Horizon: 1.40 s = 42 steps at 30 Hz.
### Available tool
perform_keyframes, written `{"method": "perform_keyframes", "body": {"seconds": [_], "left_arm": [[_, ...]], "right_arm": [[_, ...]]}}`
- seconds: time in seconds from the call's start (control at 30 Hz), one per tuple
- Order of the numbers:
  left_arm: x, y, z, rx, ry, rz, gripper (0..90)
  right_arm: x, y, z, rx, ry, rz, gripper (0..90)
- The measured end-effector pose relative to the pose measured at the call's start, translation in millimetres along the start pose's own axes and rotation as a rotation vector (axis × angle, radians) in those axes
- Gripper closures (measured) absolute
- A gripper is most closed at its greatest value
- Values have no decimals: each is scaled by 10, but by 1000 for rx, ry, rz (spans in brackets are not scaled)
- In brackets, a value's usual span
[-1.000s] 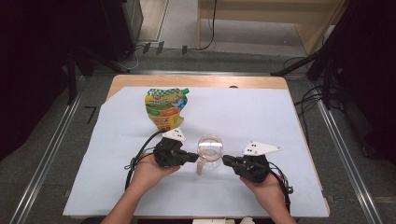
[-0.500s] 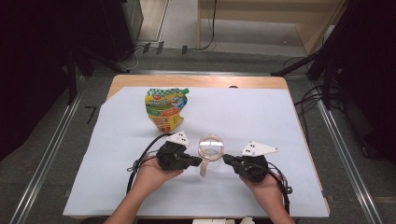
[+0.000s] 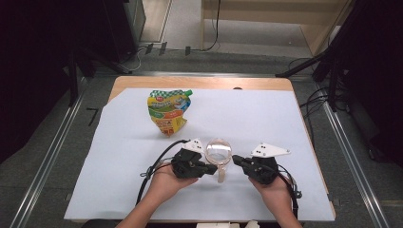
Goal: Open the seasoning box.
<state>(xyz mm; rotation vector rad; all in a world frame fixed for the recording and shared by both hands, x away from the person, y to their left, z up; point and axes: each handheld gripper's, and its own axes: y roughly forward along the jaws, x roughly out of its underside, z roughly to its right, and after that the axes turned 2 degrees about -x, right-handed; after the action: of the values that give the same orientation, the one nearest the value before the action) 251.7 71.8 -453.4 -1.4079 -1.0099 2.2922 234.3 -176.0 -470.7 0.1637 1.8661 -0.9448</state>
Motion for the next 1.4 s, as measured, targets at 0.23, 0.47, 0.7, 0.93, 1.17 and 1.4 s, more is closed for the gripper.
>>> {"method": "perform_keyframes", "body": {"seconds": [0.23, 0.47, 0.7, 0.93, 1.17, 1.4], "left_arm": [[-57, 136, 55, 37, 19, -14, 900], [-52, -16, 10, 63, 32, -32, 900], [-18, -254, -105, 21, 30, -16, 812], [22, -333, -234, -13, 29, -8, 676], [23, -279, -266, -27, 19, -4, 576], [39, -267, -298, -24, 13, -1, 536]], "right_arm": [[37, -89, -48, 6, 3, -8, 900], [59, -246, -157, 5, 13, -2, 900], [165, -324, -340, -34, 11, -9, 900], [196, -185, -502, -84, -25, -49, 900], [244, 67, -582, -89, -1, -73, 900], [255, 75, -525, -71, -9, -80, 900]]}}
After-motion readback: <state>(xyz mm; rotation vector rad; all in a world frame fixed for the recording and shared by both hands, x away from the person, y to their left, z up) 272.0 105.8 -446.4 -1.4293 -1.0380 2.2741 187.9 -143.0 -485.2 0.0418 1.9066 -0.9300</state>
